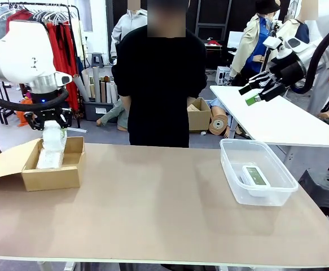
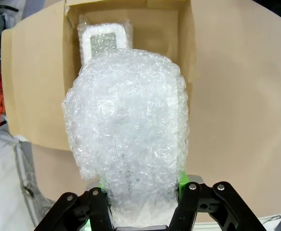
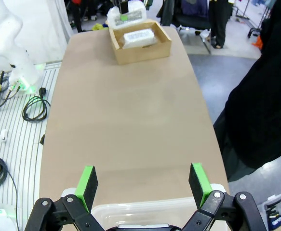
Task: Separate and place wrapped and unwrapped clocks.
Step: If the picked Digital clock is wrapped, place it in the Package Box ; if not, place it in the Organizing box.
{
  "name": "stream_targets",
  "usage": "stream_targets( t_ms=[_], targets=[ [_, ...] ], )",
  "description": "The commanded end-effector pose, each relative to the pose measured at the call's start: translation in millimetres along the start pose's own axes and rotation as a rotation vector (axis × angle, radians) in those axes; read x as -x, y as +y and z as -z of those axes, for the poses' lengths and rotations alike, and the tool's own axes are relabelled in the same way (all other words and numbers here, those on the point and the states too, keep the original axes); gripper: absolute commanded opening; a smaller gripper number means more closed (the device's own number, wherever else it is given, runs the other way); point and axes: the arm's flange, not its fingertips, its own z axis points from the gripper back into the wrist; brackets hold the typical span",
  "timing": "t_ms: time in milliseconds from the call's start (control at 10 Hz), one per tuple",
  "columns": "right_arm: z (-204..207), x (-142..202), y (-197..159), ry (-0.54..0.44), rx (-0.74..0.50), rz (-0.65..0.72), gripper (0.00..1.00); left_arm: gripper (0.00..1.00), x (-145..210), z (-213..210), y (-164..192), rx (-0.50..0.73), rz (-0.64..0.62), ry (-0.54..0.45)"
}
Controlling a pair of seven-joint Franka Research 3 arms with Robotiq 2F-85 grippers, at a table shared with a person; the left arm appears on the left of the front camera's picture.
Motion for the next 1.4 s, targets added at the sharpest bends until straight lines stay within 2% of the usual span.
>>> stream_targets(
  t_ms=[0,400,1300],
  targets=[
    [-1,-1,1,0.006,0.001,-0.005,1.0,0.0,-11,10,-1,0.014,0.044,0.042],
    [-1,-1,1,0.006,0.001,-0.005,1.0,0.0,-25,45,-9,0.04,0.085,0.0],
    [-1,-1,1,0.006,0.001,-0.005,1.0,0.0,-43,109,-2,0.052,0.138,0.074]
  ],
)
